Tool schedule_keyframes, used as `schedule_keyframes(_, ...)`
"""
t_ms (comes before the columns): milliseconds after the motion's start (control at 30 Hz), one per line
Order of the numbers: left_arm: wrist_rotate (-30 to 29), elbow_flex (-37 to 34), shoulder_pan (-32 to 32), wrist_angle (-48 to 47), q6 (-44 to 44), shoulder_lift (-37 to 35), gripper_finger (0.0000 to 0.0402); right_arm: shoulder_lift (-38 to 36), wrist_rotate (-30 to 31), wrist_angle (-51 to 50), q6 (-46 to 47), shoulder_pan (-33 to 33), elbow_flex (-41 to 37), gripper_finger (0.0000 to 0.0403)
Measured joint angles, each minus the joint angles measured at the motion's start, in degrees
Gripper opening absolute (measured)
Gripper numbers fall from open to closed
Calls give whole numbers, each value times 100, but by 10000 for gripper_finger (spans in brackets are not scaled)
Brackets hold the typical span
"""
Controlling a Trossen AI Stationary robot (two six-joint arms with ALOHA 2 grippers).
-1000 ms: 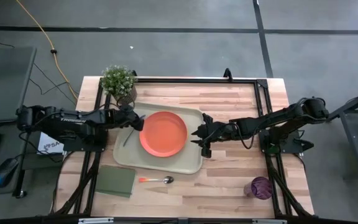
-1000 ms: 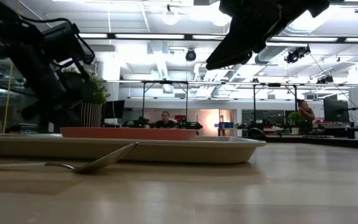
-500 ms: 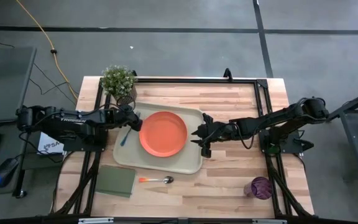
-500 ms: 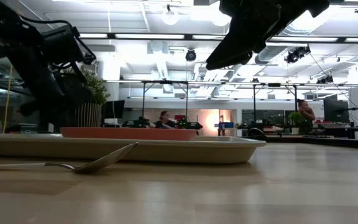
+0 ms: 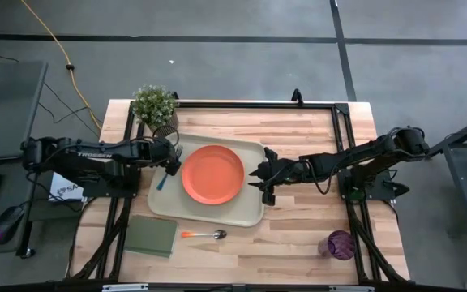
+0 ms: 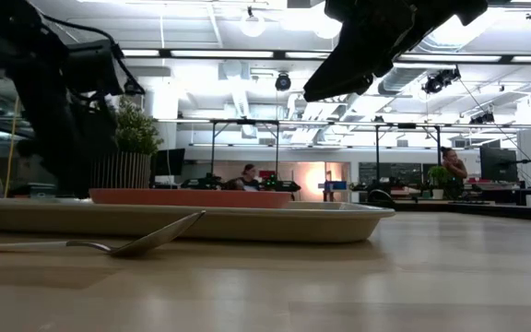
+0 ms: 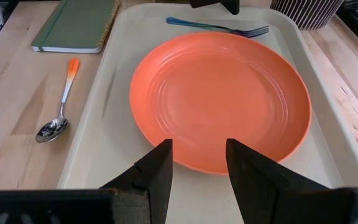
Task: Pick and place plate/cup/fork/spoon on tray
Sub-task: Put the blue fork on the left side of the gray tray
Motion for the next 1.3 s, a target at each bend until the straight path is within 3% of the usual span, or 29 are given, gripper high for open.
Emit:
schedule_keyframes(233, 426, 95, -237, -191, -269, 100, 0, 0, -35, -5, 42, 0, 0, 142)
schedule_keyframes(600, 263, 95, -687, -174, -540, 809, 0, 0, -35, -7, 42, 9, 0, 142)
schedule_keyframes(1300, 575, 446, -1523, -227, -962, 857, 0, 0, -35, -7, 42, 9, 0, 142)
